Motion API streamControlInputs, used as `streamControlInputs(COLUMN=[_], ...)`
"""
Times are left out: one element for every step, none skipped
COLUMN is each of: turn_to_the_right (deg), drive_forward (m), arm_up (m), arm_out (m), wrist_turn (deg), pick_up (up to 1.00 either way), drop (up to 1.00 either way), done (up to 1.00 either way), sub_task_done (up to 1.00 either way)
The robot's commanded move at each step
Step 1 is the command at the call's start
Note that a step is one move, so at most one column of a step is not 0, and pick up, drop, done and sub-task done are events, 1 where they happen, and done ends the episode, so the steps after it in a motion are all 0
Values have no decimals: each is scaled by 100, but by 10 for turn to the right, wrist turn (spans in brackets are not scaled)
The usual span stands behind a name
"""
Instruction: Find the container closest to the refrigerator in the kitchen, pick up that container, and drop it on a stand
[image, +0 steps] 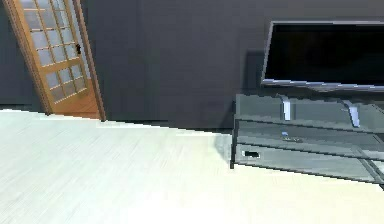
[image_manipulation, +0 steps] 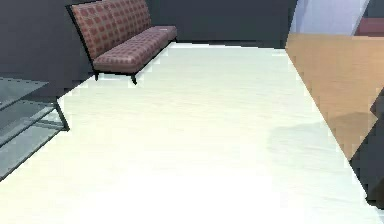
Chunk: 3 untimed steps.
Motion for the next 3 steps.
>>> streamControlInputs(turn_to_the_right=[0, 450, 450], drive_forward=[25, 0, 0], arm_up=[0, 0, 0], arm_out=[0, 0, 0], wrist_turn=[0, 0, 0], pick_up=[0, 0, 0], drop=[0, 0, 0], done=[0, 0, 0], sub_task_done=[0, 0, 0])
